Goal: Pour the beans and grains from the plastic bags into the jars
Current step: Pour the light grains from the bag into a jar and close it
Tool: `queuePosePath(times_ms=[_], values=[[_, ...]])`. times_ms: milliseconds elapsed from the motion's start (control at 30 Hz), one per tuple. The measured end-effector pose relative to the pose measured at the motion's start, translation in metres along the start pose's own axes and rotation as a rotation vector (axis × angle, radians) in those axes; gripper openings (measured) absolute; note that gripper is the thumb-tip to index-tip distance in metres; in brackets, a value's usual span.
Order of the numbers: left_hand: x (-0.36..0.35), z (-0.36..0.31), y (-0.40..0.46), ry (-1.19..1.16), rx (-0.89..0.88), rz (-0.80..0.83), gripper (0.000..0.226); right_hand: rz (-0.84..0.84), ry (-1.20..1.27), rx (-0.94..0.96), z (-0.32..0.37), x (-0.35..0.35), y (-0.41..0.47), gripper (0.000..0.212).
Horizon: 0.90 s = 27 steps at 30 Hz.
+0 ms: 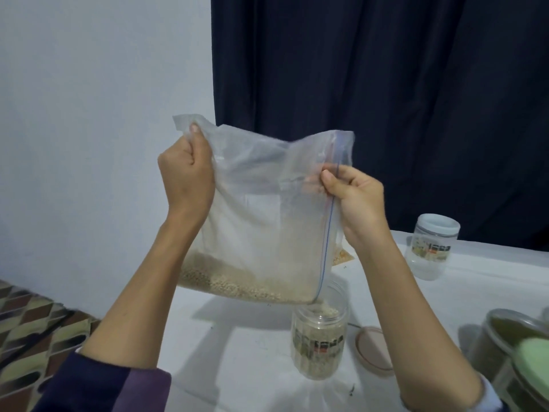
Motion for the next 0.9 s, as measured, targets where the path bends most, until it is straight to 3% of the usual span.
queuePosePath(times_ms=[500,600,900], values=[[0.008,0.003,0.000,-0.006,0.015,-0.022,0.053,-0.032,0.093,0.016,0.001,-0.002,-0.004,0.016],[0.010,0.005,0.000,0.002,0.028,-0.027,0.053,0.034,0.107,-0.010,0.000,-0.008,-0.007,0.017],[0.008,0.009,-0.001,0.002,0.053,-0.009,0.053,-0.033,0.139,-0.030,-0.005,0.001,-0.009,0.016]])
Point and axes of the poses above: each hand's wrist, its own y-axis towards the middle knuckle, its own x-axis out of the back of the hand, z = x × y, the point moved 10 cm from there along y, towards the middle knuckle
